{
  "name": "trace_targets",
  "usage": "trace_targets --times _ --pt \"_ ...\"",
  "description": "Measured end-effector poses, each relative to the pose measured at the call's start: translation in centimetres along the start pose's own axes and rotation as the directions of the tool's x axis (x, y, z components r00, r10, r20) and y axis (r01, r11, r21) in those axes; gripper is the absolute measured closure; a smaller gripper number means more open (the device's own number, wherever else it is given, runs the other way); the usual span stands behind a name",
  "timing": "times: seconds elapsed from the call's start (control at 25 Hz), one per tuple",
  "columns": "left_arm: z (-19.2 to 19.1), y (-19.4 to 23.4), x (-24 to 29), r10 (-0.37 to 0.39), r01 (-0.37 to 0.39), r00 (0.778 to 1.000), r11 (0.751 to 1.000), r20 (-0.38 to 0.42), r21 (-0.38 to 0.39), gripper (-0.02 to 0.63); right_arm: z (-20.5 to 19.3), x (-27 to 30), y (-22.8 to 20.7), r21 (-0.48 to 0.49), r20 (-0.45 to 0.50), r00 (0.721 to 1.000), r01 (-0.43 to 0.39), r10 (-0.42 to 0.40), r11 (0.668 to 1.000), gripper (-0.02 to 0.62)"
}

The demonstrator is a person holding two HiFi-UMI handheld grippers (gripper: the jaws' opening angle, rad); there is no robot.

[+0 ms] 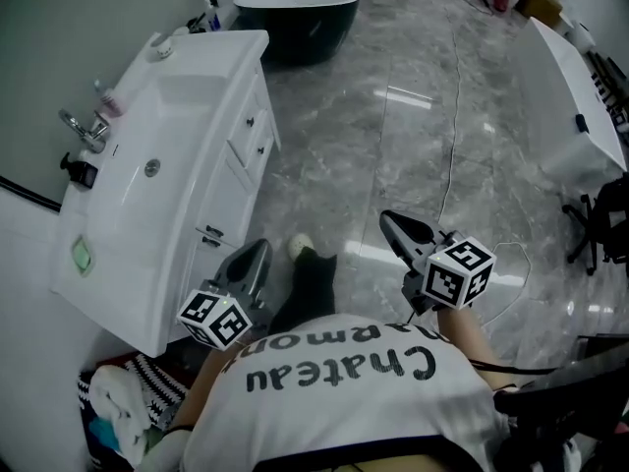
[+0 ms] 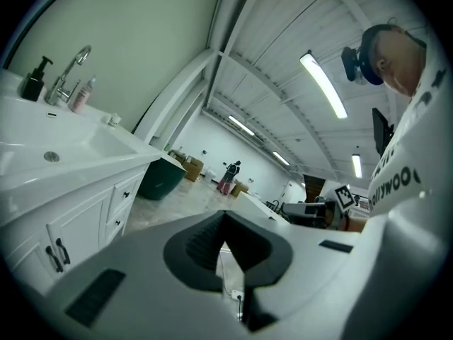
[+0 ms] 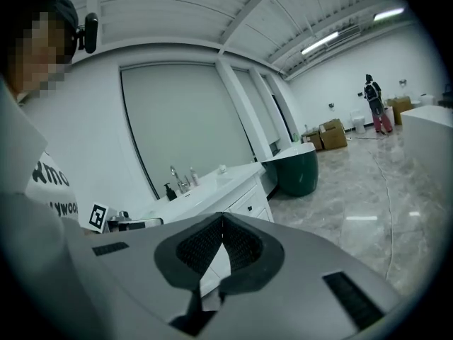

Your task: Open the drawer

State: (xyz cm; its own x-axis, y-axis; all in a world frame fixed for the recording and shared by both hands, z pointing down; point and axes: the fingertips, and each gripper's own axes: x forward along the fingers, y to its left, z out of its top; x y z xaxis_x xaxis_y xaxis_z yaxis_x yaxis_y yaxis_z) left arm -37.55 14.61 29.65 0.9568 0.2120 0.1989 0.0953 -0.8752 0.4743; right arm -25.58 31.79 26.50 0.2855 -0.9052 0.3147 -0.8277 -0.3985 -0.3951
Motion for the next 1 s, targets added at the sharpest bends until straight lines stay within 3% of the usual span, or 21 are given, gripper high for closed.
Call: trace_targets --times 0.16,0.28,0.44,0.64,0.84,1.0 --pt "3.2 2.5 4.6 -0.049 0.049 0.998 0.999 0.033 -0.002 0.598 2.4 3.7 -3.3 0.006 -0.011 1.000 0.020 -0.020 1.000 0.584" --pt "6.7 4.3 7.9 -0.082 0.080 0.995 0.996 0.057 0.044 0.598 5.5 6.9 -5.0 0.030 -0.008 1.000 0.003 -0.003 1.000 0.584" --pt "10.5 7.7 11.9 -0.098 0.094 0.993 0.994 0.062 0.063 0.598 10.7 11.9 -7.3 -0.020 0.012 1.000 0.013 -0.013 1.000 0.584" --pt "16.4 11.0 15.8 -0.149 0.136 0.980 0.985 0.130 0.101 0.598 16.1 18.0 -9.6 -0.031 0.059 0.998 -0.009 0.011 0.999 0.584" --pt "19.7 15.3 18.5 -0.112 0.097 0.977 0.991 0.181 0.090 0.598 18.0 23.5 -10.6 -0.049 0.055 0.997 -0.057 0.060 0.997 0.584" --pt "19.5 16.7 19.6 -0.063 0.052 0.986 0.996 0.153 0.076 0.598 18.6 26.9 -10.4 -0.052 0.006 0.990 -0.137 0.138 0.989 0.584"
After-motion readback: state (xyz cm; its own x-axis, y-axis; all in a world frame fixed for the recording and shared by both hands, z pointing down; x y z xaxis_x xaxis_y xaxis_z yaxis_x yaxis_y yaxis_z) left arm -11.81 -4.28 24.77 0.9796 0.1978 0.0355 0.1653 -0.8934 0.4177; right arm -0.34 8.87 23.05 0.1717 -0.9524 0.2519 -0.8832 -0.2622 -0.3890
